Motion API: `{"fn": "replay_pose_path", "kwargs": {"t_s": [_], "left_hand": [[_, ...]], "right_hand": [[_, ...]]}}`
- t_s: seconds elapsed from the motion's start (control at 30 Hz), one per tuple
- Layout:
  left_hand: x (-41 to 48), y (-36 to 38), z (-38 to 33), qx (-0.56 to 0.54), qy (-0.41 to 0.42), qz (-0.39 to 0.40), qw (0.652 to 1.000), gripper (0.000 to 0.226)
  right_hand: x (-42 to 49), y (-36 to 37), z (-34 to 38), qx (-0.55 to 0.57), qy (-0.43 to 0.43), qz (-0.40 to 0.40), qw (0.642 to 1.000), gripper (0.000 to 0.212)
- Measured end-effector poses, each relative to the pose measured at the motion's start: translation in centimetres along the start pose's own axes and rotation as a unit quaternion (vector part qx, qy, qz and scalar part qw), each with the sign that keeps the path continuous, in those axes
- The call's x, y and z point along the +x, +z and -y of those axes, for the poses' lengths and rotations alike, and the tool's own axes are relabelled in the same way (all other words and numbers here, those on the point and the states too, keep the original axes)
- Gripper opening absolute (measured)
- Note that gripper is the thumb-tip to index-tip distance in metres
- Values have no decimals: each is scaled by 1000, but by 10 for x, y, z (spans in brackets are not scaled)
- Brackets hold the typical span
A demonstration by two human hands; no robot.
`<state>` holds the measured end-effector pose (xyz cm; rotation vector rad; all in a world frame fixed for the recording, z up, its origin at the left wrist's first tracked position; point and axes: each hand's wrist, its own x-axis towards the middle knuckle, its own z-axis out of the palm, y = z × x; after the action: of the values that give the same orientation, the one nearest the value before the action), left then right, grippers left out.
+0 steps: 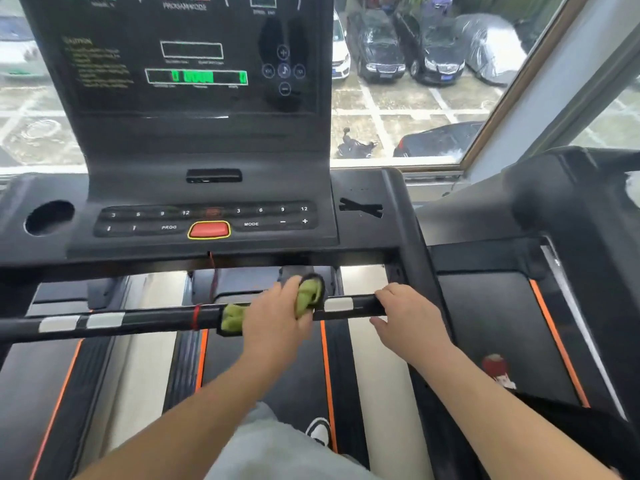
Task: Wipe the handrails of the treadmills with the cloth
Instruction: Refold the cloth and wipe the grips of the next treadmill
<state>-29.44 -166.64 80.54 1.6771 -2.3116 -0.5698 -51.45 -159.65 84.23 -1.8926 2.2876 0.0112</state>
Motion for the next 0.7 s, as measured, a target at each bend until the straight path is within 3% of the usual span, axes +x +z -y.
{"fn": "replay_pose_path", "kwargs": {"t_s": [0.07,0.13,0.27,0.33,0.4,0.53,0.57,0.6,0.63,0.7], "left_hand": [[-45,18,11,-22,99,-23,995,64],[-63,32,23,25,182,-28,983,75],[-34,29,13,140,284,-24,948,65],[-19,21,-6,114,232,-32,966,57],[-21,16,-22,56,115,-24,991,54],[-75,41,-7,-119,-59,100,986,39],[-87,48,2,-185,-134,114,967,31],[-94,50,10,-268,-243,123,924,24],[-95,49,14,-368,-355,106,853,20],[-83,44,21,-560,-493,21,666,19]], "right_hand": [[3,1,5,-14,10,-1,1000,32],[9,2,10,-22,25,8,999,35],[22,-3,13,-52,30,47,997,34],[27,-8,13,-56,35,68,995,34],[31,-12,17,-65,40,83,994,31],[32,-13,27,-79,41,82,993,23],[32,-12,27,-82,39,83,992,21],[33,-12,27,-87,36,85,992,21],[34,-13,27,-91,32,89,991,21],[39,-14,26,-94,23,96,991,20]]}}
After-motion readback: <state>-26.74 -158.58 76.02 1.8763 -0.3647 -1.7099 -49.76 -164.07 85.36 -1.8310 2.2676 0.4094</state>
